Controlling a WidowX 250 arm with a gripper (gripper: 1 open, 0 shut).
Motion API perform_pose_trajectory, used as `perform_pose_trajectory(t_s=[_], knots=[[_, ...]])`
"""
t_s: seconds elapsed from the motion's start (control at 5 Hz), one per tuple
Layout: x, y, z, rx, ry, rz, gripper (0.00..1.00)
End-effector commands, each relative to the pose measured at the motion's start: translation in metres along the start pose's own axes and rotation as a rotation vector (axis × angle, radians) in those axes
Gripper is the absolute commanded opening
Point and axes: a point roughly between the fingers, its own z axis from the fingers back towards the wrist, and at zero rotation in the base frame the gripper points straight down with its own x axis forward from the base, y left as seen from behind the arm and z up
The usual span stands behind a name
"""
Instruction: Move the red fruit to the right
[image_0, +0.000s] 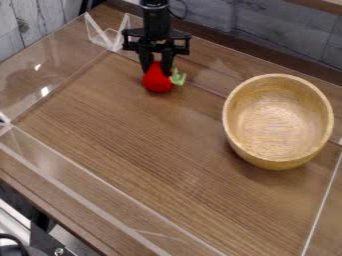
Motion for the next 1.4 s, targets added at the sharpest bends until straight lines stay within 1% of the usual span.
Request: perform_pose_trajectory(t_s=[0.0,0.2,0.4,0.6,0.8,1.0,1.2], knots=[[-0.001,-0.010,0.051,-0.034,-0.120,0.059,0.00],[-0.009,-0.027,0.063,-0.065,-0.134,0.085,0.00],[-0.011,-0.042,0.056,-0.076,-0.125,-0.032,0.00],[-0.011,-0.048,0.043,-0.072,-0.118,-0.133,0.00],[-0.012,-0.050,0.027,-0.062,-0.114,-0.135,0.00],[-0.011,-0.047,0.014,-0.054,-0.108,-0.123,0.00],[-0.008,-0.040,0.006,-0.053,-0.105,-0.103,0.00]])
